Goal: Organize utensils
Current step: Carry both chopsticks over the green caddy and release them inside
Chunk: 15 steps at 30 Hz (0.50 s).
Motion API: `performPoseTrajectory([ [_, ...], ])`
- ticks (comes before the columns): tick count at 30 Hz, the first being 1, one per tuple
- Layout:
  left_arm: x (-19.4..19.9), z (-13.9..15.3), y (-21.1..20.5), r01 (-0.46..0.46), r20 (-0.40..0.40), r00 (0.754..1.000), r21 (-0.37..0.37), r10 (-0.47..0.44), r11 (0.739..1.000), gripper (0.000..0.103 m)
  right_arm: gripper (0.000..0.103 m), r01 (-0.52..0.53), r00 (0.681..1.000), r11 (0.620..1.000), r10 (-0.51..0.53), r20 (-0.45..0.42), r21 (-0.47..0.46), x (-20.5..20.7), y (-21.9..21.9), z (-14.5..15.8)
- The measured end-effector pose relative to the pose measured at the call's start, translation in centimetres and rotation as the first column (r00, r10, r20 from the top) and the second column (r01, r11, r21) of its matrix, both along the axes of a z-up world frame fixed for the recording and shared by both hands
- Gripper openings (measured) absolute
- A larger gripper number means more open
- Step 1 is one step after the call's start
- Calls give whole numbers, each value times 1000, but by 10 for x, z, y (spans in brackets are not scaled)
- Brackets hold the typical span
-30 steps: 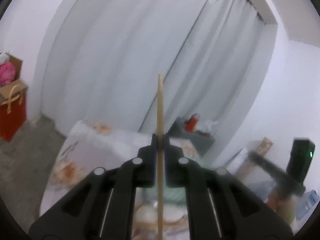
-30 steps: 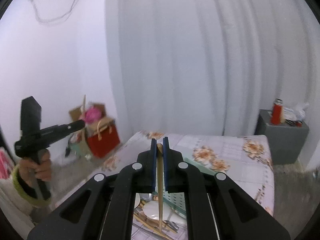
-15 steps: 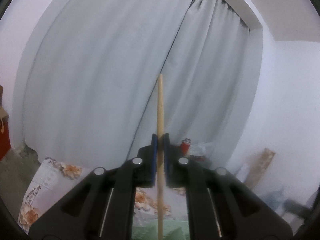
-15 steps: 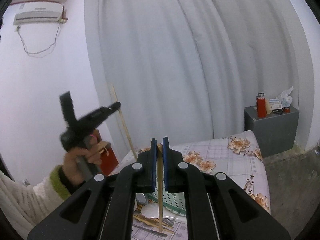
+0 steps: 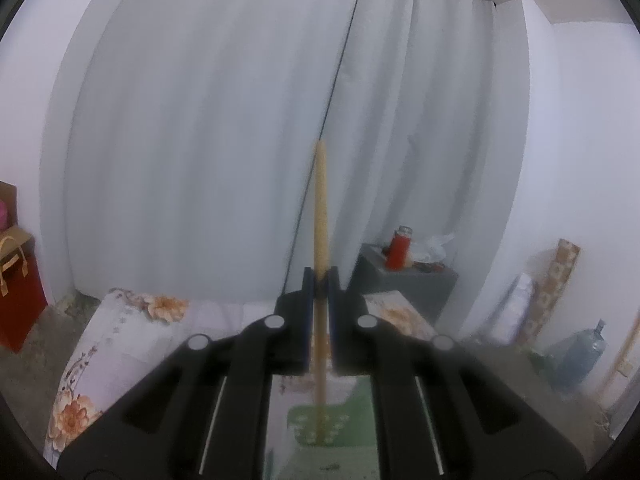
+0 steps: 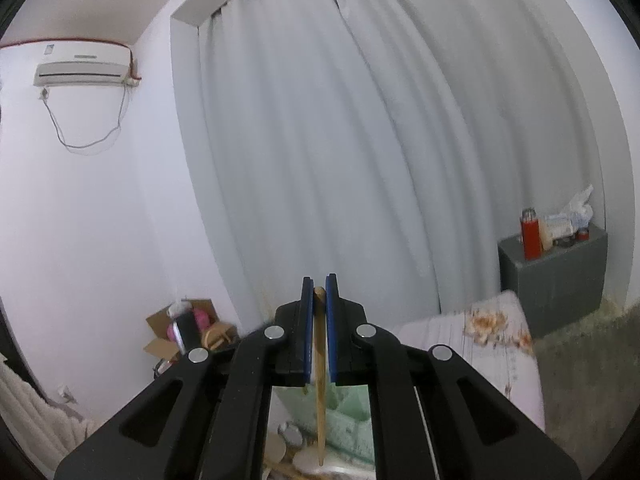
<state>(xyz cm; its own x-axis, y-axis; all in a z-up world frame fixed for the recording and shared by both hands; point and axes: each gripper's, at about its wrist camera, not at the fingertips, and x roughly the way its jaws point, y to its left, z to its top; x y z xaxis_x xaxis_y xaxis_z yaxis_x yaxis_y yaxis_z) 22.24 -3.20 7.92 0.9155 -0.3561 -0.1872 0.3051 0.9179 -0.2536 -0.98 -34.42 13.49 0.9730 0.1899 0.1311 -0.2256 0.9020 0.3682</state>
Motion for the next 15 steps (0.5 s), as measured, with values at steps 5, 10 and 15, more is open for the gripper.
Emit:
performPoseTrajectory([
  [5,-17,-2,10,14,-23,1000,0,-14,1000,25,6,0,999,1000,0,51,10,12,-14,27],
  [10,-38,-6,26,10,-48,999,-13,-11,1000,48,6,19,999,1000,-19,39,3,31,-16,37],
  [15,-76,-11,45,8,-69,998,-8,-9,1000,64,6,56,998,998,-56,10,-13,48,-15,36],
])
